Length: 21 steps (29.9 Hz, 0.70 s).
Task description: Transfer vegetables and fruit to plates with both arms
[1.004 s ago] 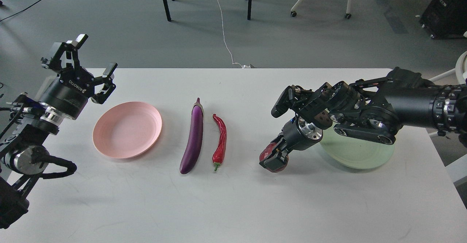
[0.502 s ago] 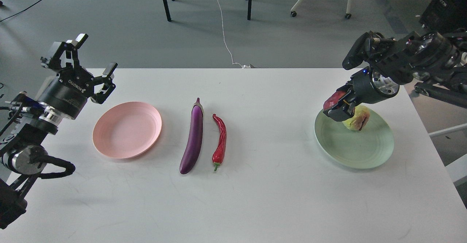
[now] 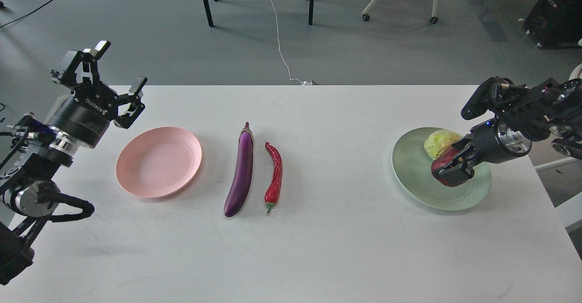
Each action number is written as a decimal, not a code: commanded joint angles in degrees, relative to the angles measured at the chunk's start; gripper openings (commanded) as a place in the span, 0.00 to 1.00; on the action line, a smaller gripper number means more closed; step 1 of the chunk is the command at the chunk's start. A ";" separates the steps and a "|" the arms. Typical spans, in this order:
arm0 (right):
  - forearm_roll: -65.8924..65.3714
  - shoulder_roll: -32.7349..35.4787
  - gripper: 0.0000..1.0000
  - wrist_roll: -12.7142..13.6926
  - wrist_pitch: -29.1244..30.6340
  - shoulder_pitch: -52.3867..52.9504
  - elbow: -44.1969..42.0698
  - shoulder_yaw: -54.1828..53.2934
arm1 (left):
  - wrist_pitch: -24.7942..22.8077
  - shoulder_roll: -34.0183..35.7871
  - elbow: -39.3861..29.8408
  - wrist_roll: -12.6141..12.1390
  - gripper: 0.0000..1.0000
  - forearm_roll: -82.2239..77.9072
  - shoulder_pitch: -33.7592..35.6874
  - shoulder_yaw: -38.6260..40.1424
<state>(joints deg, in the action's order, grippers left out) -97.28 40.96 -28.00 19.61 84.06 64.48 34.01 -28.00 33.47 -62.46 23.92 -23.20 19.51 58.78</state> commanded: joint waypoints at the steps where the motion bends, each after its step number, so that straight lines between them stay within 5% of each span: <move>1: 0.16 0.61 0.97 0.00 -0.01 -0.66 0.29 -0.70 | 0.00 0.01 -0.12 -0.02 0.98 -0.09 0.00 0.01; 9: 9.87 6.58 0.97 0.00 0.43 -0.83 5.04 -12.37 | 0.00 0.54 -0.12 -0.02 0.98 -0.09 0.09 0.10; 21: 89.85 8.00 0.97 0.00 -1.06 -16.36 4.25 -25.30 | 0.00 0.10 -0.21 0.07 0.98 -5.61 0.79 -0.78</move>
<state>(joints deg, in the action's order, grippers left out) -31.32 49.41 -27.98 19.17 73.52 68.85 12.60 -28.00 33.98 -62.59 23.98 -25.13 20.22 58.00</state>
